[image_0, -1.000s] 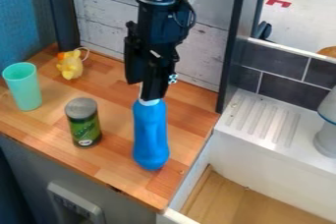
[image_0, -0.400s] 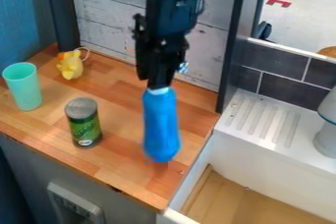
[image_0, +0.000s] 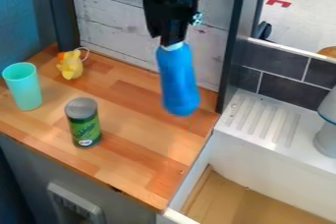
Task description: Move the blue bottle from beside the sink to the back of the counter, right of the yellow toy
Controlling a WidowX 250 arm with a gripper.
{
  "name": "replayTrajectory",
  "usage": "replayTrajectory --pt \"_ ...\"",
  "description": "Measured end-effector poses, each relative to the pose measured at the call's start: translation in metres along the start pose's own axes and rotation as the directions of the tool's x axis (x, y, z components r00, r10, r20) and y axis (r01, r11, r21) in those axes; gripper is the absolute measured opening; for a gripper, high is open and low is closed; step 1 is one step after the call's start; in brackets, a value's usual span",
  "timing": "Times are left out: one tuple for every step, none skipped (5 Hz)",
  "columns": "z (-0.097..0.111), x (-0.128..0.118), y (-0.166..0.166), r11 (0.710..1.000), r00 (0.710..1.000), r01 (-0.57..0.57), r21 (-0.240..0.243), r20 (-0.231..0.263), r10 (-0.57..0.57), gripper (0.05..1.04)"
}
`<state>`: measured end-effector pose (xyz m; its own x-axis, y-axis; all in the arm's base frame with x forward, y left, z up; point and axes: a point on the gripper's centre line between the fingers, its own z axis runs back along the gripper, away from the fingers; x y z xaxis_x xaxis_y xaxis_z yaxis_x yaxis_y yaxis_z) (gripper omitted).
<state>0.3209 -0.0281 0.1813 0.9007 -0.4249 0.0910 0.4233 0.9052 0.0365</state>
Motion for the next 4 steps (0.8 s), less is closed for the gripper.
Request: replayTrajectory --pt "0.004 0.000 0.034 0.995 0.996 -0.077 0.066 0.040 0.075 0.414" --pt "-0.004 0.002 0.066 0.987 0.992 -0.129 0.092 0.025 0.128 0.414" --pt "-0.011 -0.002 0.089 0.979 0.984 -0.178 0.103 0.005 0.179 0.414" --pt "-0.029 -0.006 0.107 0.969 0.972 -0.229 0.096 -0.035 0.233 0.414"
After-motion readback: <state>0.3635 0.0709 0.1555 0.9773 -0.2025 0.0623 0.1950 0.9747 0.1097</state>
